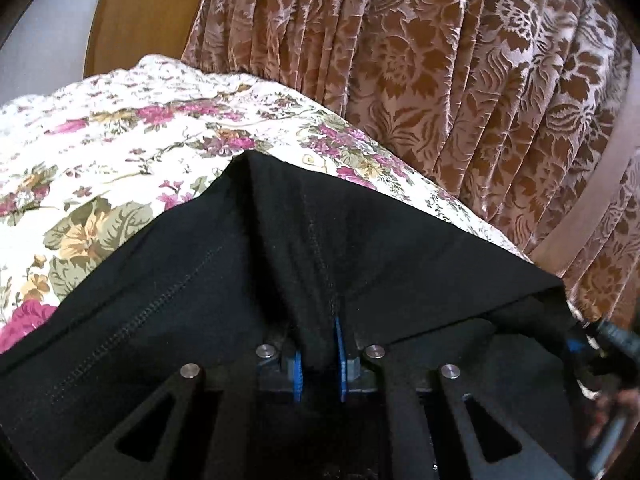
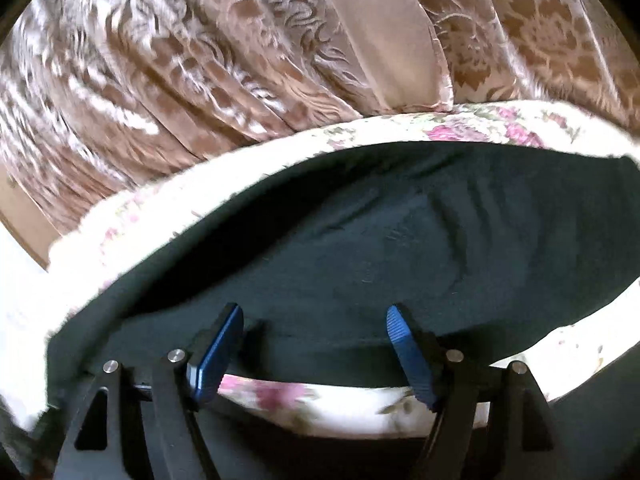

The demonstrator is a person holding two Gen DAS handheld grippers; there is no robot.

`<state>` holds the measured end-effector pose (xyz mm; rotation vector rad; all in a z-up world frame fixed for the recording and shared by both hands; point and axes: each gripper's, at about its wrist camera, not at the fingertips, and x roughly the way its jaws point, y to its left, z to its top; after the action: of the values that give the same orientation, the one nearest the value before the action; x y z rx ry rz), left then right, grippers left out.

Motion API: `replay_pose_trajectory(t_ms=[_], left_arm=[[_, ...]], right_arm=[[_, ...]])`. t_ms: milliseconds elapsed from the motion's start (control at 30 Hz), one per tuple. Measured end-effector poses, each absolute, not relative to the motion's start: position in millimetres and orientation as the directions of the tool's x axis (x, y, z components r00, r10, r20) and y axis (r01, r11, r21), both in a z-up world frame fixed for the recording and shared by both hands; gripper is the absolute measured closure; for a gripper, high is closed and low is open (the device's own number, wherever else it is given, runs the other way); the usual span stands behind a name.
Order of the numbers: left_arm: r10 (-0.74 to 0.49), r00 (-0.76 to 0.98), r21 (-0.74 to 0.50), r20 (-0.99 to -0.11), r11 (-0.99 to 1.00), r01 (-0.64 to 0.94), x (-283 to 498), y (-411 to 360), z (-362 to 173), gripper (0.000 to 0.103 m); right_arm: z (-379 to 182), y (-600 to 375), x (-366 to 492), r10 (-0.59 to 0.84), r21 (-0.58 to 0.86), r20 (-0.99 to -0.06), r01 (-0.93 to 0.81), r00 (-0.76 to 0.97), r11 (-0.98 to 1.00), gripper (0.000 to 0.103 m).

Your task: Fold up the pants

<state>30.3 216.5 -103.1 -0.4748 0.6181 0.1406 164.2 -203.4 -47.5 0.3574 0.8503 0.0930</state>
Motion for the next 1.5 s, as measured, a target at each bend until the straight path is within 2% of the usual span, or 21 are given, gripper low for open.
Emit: replay_pose_trajectory(t_ms=[167,467,833,900,933,1000,1100,1233,1400,1500], left_arm=[[-0.004,0.812,-0.374,-0.583,0.889,-0.265,29.7,214.7,-105.3,0.090],[0.001,0.815,-0.366,-0.579,0.894,-0.260,30.2,213.4,-107.6,0.090],[-0.007,0.822,-0.377,-0.569,0.891,-0.254,29.4,212.9,-110.4,0.090],[-0.013,0.823,-0.385,-0.567,0.888,-0.251,28.9,213.7,-110.6,0.090],[-0.018,0.824,-0.390,-0.566,0.886,-0.249,28.6,213.9,-110.9,0.090],[-0.034,0.826,-0.409,-0.563,0.880,-0.242,28.6,217.0,-111.5,0.090],[-0.114,0.846,-0.513,-0.521,0.834,-0.204,22.1,231.0,-107.0,0.090],[-0.160,0.859,-0.574,-0.487,0.800,-0.177,18.4,246.2,-88.0,0.090],[-0.234,0.901,-0.749,-0.365,0.649,-0.134,2.5,279.8,-68.5,0.090],[-0.227,0.907,-0.769,-0.356,0.623,-0.146,-5.1,290.7,-61.8,0.090]], right_arm=[[-31.8,-197.7,178.5,0.312,0.440,-0.701,0.044,0.641,0.897,0.028],[-31.5,-185.7,205.9,0.340,0.461,-0.713,0.044,0.613,0.886,0.028],[-56.6,-199.8,245.2,0.409,0.617,-0.713,0.232,0.570,0.752,0.028],[-60.4,-203.8,248.6,0.418,0.638,-0.699,0.243,0.580,0.731,0.038],[-61.9,-204.7,250.0,0.421,0.641,-0.698,0.243,0.580,0.728,0.054],[-65.1,-205.6,250.2,0.438,0.645,-0.696,0.228,0.568,0.730,0.078],[-57.6,-204.0,240.5,0.440,0.632,-0.684,0.172,0.582,0.756,0.086],[-31.0,-206.5,215.6,0.450,0.619,-0.634,0.064,0.629,0.783,0.088],[-1.7,-203.8,172.0,0.472,0.590,-0.579,-0.058,0.664,0.805,0.088],[5.7,-201.0,140.6,0.494,0.590,-0.543,-0.110,0.679,0.800,0.088]])
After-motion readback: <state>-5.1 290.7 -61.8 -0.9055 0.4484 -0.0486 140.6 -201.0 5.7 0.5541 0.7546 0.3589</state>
